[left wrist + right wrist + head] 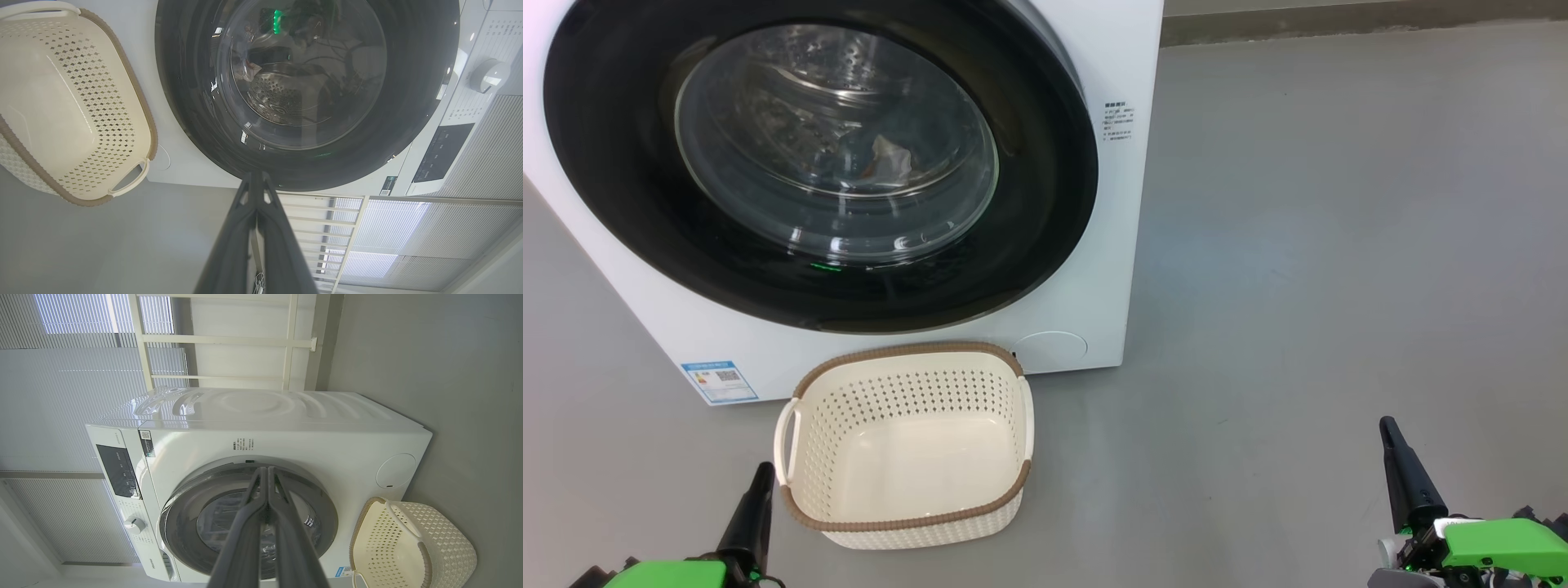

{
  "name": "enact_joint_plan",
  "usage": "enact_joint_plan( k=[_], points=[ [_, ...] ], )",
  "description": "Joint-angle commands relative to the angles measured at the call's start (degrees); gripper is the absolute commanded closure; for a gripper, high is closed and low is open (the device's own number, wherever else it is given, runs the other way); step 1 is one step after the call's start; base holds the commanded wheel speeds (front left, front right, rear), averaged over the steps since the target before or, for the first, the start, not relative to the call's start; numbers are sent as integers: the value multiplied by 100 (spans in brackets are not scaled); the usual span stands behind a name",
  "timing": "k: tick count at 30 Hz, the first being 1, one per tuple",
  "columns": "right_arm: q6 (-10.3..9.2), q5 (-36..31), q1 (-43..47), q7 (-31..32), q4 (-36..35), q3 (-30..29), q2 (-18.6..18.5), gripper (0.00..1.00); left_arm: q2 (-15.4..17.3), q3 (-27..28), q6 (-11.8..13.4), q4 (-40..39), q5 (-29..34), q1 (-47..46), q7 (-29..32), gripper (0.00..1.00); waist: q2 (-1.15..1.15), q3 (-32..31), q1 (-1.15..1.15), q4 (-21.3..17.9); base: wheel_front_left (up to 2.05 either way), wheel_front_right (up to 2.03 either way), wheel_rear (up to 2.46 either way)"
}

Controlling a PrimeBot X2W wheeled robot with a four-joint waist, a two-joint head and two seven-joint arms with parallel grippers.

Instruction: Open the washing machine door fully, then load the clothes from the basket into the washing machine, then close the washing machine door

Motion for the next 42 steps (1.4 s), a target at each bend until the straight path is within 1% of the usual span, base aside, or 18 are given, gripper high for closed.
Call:
enact_joint_plan(
  k=[1, 42],
  points=[
    [-6, 22, -230, 47, -139, 129, -20, 100, 144, 197, -57, -112, -48, -237, 33, 100, 0, 0, 0, 0, 0, 0, 0],
    [-6, 21, -230, 48, -139, 127, -19, 100, 144, 197, -57, -113, -48, -237, 33, 100, 0, 0, 0, 0, 0, 0, 0]
  ],
)
